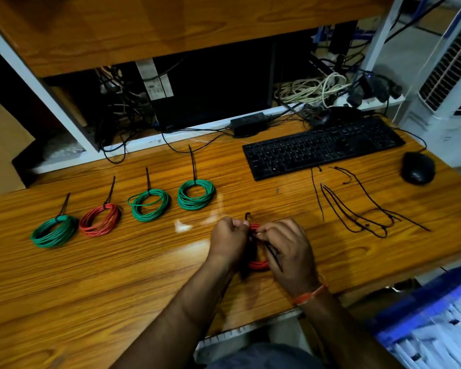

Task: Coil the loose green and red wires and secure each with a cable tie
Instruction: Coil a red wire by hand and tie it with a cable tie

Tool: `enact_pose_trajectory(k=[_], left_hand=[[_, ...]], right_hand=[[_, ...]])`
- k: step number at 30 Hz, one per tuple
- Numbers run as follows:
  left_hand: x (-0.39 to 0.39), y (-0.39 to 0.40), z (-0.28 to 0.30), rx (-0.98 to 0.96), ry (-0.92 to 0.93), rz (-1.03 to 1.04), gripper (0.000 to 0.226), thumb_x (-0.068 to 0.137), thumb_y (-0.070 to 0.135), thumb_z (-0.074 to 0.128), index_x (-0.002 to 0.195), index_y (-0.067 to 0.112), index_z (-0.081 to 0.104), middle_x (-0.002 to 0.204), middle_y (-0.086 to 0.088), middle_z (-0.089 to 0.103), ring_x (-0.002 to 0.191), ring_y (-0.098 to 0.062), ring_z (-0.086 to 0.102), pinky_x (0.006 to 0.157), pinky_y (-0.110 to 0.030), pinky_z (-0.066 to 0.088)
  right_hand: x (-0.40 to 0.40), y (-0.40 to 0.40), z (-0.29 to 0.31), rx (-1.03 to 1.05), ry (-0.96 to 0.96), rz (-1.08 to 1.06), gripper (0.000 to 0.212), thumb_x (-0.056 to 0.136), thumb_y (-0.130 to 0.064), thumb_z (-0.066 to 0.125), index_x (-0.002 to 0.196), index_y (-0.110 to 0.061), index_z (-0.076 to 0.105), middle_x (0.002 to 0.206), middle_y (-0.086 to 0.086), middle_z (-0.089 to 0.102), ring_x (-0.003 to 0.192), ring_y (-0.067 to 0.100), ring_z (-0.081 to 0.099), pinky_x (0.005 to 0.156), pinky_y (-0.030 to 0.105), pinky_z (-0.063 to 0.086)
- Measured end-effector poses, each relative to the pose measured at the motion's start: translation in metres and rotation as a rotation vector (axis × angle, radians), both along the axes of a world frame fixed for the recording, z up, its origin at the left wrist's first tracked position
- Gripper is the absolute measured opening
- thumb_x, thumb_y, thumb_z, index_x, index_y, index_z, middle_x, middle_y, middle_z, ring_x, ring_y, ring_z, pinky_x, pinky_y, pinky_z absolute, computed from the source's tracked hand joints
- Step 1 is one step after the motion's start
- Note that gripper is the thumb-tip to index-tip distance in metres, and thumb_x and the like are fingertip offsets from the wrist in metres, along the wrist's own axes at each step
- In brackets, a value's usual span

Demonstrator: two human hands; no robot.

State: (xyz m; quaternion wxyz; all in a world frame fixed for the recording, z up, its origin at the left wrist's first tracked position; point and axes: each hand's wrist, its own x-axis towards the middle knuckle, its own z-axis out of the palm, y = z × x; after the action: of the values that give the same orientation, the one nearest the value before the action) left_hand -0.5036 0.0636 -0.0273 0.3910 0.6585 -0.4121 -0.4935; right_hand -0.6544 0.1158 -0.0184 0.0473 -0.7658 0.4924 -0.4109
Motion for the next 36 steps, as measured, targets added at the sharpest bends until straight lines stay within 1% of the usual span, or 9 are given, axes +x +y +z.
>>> enact_pose_trajectory(k=[5,11,15,20,25,27,30,34,36], left_hand=[[-0.002,0.000,0.001,0.022,0.200,0.108,0.019,0.081,0.030,0.069,0.080,0.012,0.061,0.062,-0.007,0.063,0.064,-0.025,0.059,0.065,-0.041,0.048],[-0.005,0.002,-0.003,0.087,0.446,0.199,0.008,0.094,0.000,0.066,0.097,0.007,0.065,0.078,-0.015,0.066,0.072,-0.026,0.061,0.074,-0.039,0.049],[-0.005,0.003,0.003,0.061,0.507,0.165,0.016,0.091,-0.008,0.059,0.087,0.003,0.071,0.076,-0.017,0.069,0.070,-0.027,0.064,0.070,-0.034,0.051],[-0.004,0.007,0.000,0.012,0.481,0.131,0.011,0.084,0.013,0.074,0.085,0.002,0.075,0.086,-0.031,0.068,0.084,-0.039,0.061,0.082,-0.051,0.049],[-0.003,0.013,0.001,-0.087,0.340,-0.034,0.017,0.094,0.016,0.071,0.077,0.014,0.076,0.079,-0.017,0.072,0.079,-0.031,0.064,0.079,-0.047,0.049],[-0.003,0.013,0.000,-0.146,0.218,-0.063,0.016,0.092,0.030,0.071,0.080,0.020,0.075,0.077,-0.011,0.074,0.074,-0.028,0.066,0.074,-0.047,0.054],[-0.003,0.012,-0.005,-0.195,0.062,-0.081,0.032,0.085,0.055,0.065,0.081,0.023,0.071,0.078,-0.012,0.073,0.074,-0.035,0.069,0.072,-0.056,0.056],[-0.009,0.012,-0.005,-0.190,0.031,0.003,0.036,0.085,0.054,0.060,0.064,0.025,0.065,0.060,-0.005,0.065,0.058,-0.017,0.055,0.057,-0.040,0.044],[-0.009,0.009,-0.006,-0.192,0.044,0.030,0.036,0.083,0.055,0.061,0.063,0.025,0.064,0.060,-0.010,0.065,0.058,-0.020,0.056,0.057,-0.044,0.047]], right_hand=[[0.001,-0.004,0.002,0.147,-0.215,0.119,0.015,0.089,0.001,0.075,0.096,-0.012,0.073,0.107,-0.005,0.072,0.104,0.014,0.064,0.082,0.037,0.055],[0.003,-0.001,0.007,0.366,-0.495,0.116,0.013,0.095,-0.011,0.072,0.104,-0.020,0.075,0.101,-0.009,0.074,0.099,0.011,0.071,0.080,0.042,0.060],[0.008,0.000,0.013,0.419,-0.561,0.128,0.021,0.096,-0.013,0.071,0.115,-0.023,0.073,0.104,-0.009,0.075,0.100,0.011,0.072,0.082,0.042,0.062],[0.012,0.003,0.020,0.454,-0.589,0.062,0.039,0.096,-0.017,0.070,0.123,-0.042,0.060,0.098,-0.015,0.075,0.096,0.003,0.072,0.083,0.032,0.061],[0.013,0.000,0.024,0.422,-0.643,-0.017,0.033,0.098,-0.021,0.068,0.129,-0.030,0.064,0.097,-0.013,0.073,0.092,0.008,0.072,0.078,0.044,0.063],[0.014,-0.001,0.029,0.404,-0.659,-0.038,0.032,0.099,-0.023,0.066,0.130,-0.029,0.064,0.096,-0.010,0.073,0.088,0.013,0.073,0.073,0.048,0.062],[0.015,-0.001,0.037,0.397,-0.722,-0.020,0.032,0.102,-0.016,0.062,0.130,-0.032,0.062,0.094,-0.007,0.074,0.087,0.011,0.073,0.069,0.033,0.061],[0.020,0.002,0.042,0.422,-0.742,0.034,0.036,0.104,-0.016,0.056,0.139,-0.027,0.058,0.089,-0.002,0.073,0.073,0.008,0.067,0.066,0.024,0.054],[0.024,0.004,0.043,0.424,-0.694,0.024,0.044,0.103,-0.014,0.058,0.144,-0.028,0.051,0.086,-0.005,0.072,0.066,0.004,0.063,0.062,0.021,0.052]])
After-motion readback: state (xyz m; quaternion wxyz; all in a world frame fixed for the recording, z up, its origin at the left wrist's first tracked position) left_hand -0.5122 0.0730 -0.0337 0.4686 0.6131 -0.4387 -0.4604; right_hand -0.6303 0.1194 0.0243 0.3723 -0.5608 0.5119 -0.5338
